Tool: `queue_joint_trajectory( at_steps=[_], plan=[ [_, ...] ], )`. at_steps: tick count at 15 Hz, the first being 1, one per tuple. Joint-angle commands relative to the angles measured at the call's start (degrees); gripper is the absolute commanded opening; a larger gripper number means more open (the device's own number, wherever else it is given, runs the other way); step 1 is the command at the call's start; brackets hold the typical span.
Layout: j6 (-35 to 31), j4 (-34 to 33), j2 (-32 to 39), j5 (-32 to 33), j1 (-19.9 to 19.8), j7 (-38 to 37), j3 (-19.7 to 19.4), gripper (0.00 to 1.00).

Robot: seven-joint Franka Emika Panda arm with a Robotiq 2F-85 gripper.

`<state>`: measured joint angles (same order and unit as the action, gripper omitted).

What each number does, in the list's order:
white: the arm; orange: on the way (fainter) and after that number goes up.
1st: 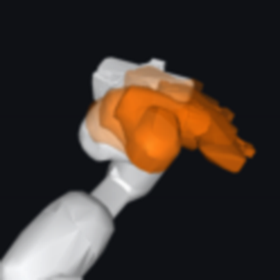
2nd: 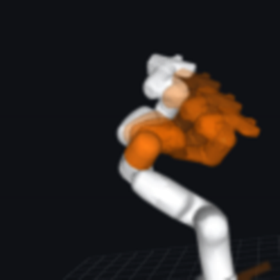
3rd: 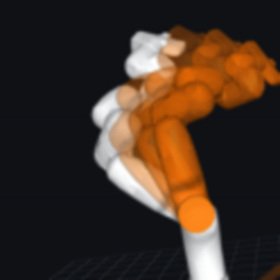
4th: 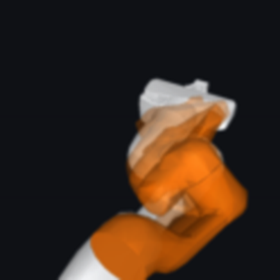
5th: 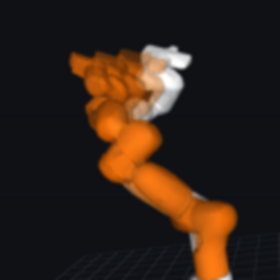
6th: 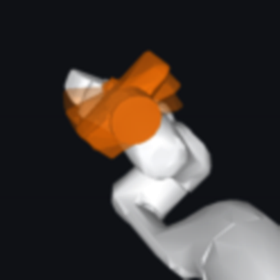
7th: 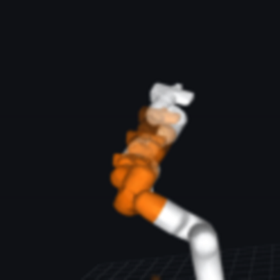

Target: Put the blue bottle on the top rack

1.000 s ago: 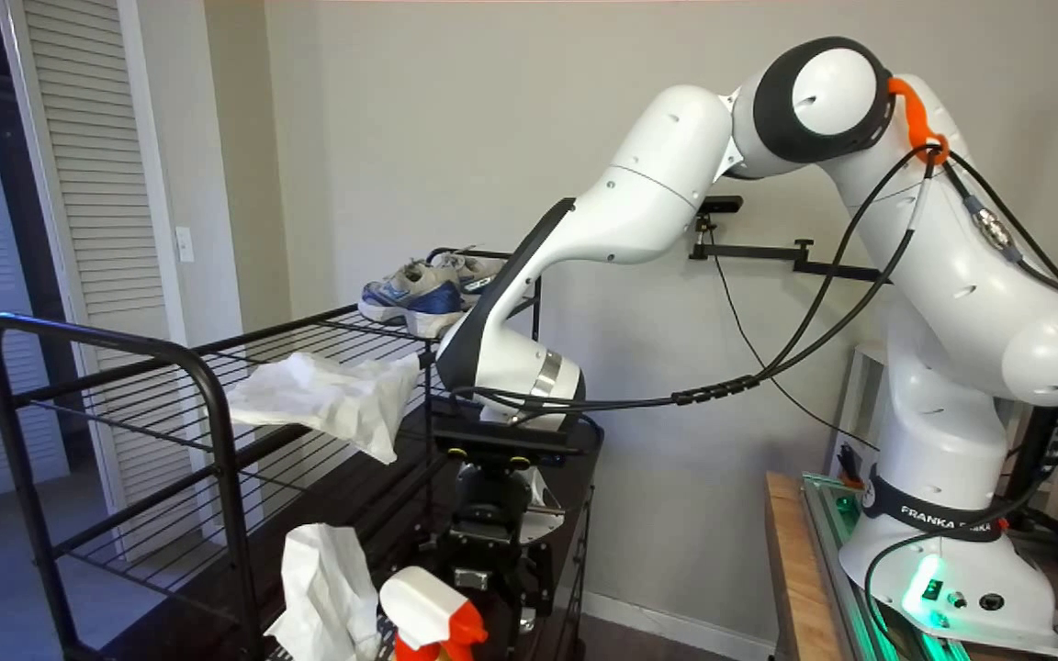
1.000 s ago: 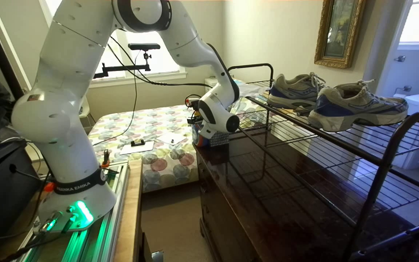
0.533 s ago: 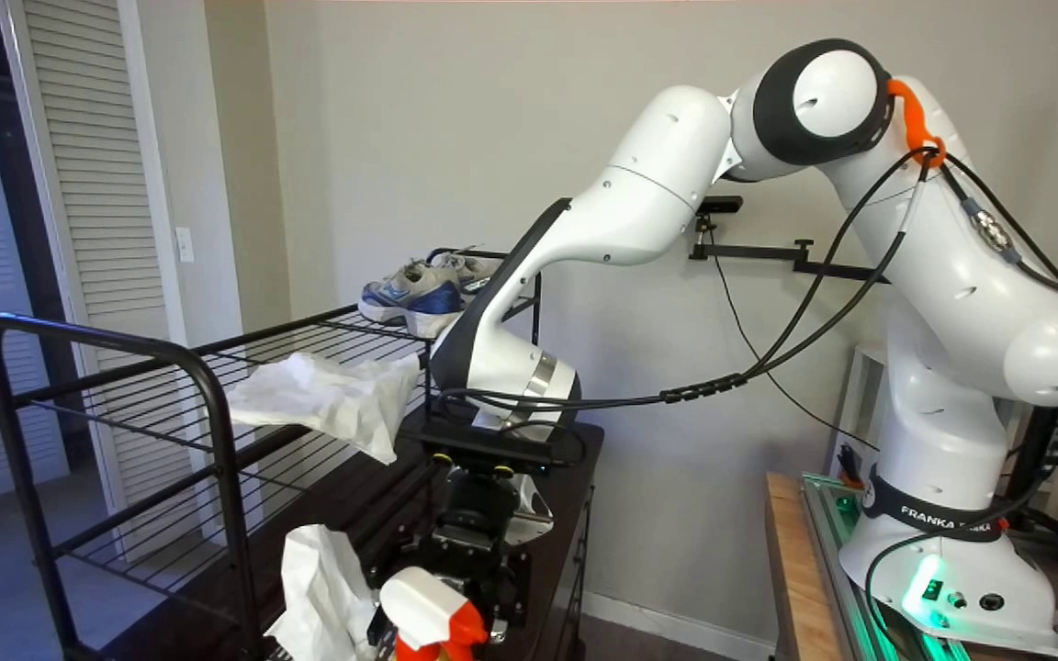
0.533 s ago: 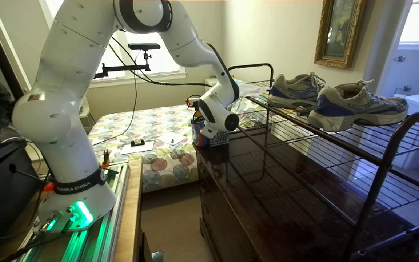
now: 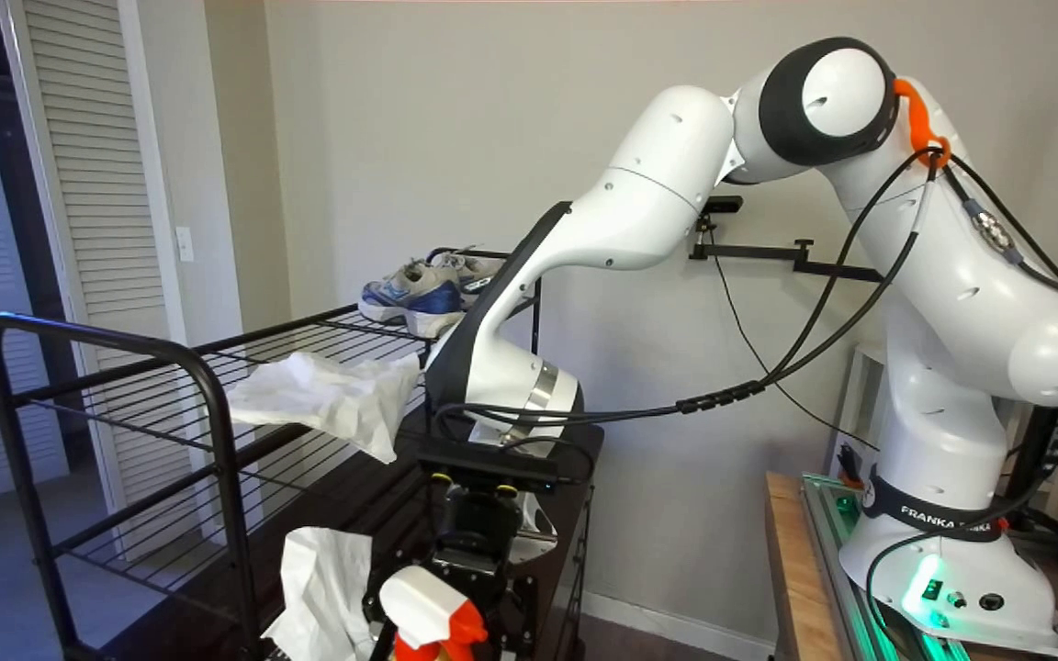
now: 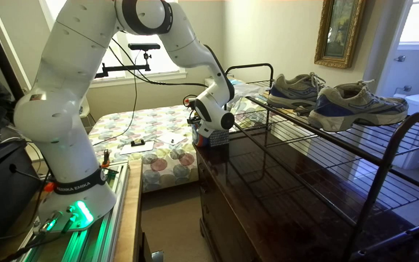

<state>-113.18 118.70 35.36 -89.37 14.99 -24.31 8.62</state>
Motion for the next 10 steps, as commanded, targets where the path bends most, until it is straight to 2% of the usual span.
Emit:
queue_joint_trajectory(
  at_steps=[1,7,8,9,10],
  plan=[
    [-1.2,-1.2,1.4,-1.7,0.9,0.3,0.5,1.00],
    [-1.2,-1.4,1.5,-1.7,1.4,0.1,0.9,1.00],
    [-1.2,-1.4,1.5,-1.6,1.5,0.1,0.9,0.94],
    [-1.2,-1.5,1.5,-1.6,1.6,0.1,0.9,0.72],
    [-1.2,-1.5,1.5,-1.6,1.7,0.2,0.9,0.70]
  ],
)
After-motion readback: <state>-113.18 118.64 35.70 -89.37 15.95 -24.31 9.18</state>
